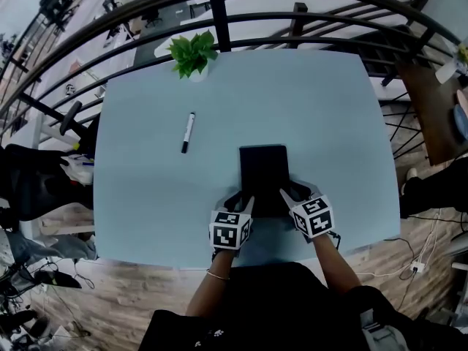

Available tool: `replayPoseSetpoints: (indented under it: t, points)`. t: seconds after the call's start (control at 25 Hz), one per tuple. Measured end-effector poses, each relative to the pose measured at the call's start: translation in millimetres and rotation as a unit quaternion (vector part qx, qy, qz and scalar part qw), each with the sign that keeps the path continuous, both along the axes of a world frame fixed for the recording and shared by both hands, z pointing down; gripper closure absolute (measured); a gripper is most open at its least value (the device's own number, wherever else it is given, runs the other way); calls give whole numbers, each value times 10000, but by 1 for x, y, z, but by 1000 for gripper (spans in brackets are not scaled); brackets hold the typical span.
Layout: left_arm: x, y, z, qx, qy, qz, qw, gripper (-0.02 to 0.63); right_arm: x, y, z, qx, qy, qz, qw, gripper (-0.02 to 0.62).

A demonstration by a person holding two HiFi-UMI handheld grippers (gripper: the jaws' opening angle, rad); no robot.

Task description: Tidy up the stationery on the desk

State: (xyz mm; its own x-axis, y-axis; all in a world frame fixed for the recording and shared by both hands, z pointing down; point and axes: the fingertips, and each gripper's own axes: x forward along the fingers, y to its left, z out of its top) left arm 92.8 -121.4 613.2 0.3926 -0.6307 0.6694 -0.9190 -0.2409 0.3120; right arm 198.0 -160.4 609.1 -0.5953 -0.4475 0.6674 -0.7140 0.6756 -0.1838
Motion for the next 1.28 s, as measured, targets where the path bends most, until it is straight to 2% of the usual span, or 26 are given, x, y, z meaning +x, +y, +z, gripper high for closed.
replayPoseSetpoints:
  t: [1.28]
  points:
    - [-39,44,-2,79,9,-396,9992,479,-40,44,-2,73,69,-534,9985,465]
